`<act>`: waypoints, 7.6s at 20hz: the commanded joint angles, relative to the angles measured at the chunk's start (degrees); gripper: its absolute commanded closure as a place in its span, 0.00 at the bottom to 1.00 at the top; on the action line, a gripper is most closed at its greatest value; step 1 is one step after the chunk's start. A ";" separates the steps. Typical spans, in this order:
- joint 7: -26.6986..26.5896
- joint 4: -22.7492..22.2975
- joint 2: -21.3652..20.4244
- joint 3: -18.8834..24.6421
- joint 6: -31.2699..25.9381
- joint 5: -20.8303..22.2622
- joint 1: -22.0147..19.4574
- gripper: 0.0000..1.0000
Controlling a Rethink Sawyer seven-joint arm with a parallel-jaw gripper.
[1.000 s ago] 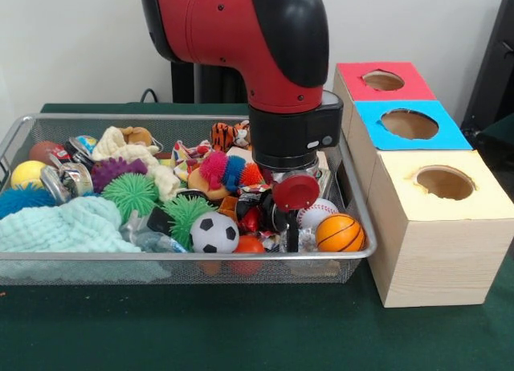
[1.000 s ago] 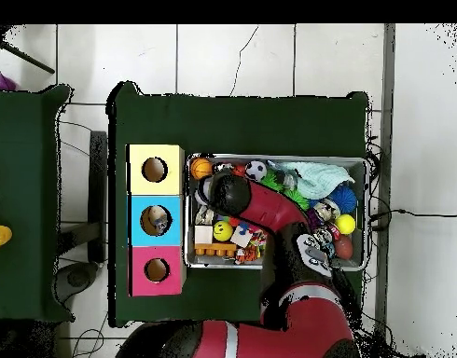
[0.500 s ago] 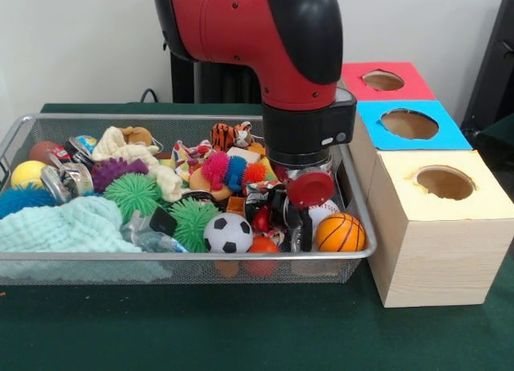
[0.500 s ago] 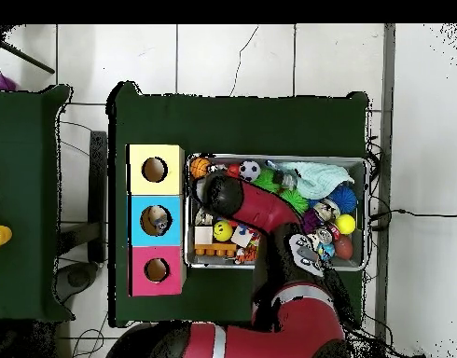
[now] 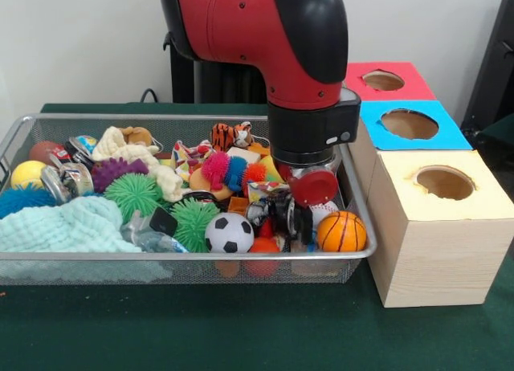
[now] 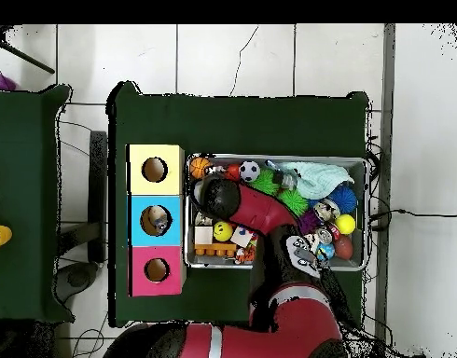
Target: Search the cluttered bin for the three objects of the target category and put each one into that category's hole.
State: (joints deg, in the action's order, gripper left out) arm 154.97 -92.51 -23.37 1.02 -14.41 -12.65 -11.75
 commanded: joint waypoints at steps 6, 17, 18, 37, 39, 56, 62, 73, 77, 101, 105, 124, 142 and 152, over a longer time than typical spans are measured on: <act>7.44 -7.75 5.36 1.71 1.52 -1.56 1.55 1.00; 7.03 -7.43 2.61 -0.95 -3.24 -2.05 2.55 1.00; 6.83 -7.47 2.39 -0.90 -3.66 -2.07 2.31 1.00; 7.86 -7.89 0.73 1.44 -3.25 -4.85 2.43 0.00; 7.78 -7.95 0.84 2.19 -3.02 -5.34 1.82 0.00; 11.50 -4.77 1.79 1.83 -4.70 -10.85 6.81 0.00; 14.55 2.67 0.51 -6.55 -17.72 -12.38 13.68 0.00; 11.84 7.09 0.01 -9.54 -24.24 -12.37 15.06 0.00; 9.74 8.15 4.82 -6.98 -16.06 -13.96 14.33 0.00; 4.67 6.75 7.38 -7.21 -11.92 -12.08 13.39 0.00; 2.46 6.24 6.45 -9.54 -12.17 -9.87 11.75 0.00; -1.11 7.30 7.66 -7.29 -8.13 -4.02 5.08 0.00; 5.44 3.39 6.77 -2.36 -6.61 -8.52 7.47 0.00; 7.16 6.29 9.92 -0.29 -3.05 -10.39 7.82 0.00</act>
State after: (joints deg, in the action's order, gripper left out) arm 154.97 -85.67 -21.03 -9.30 -25.97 -19.84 -4.35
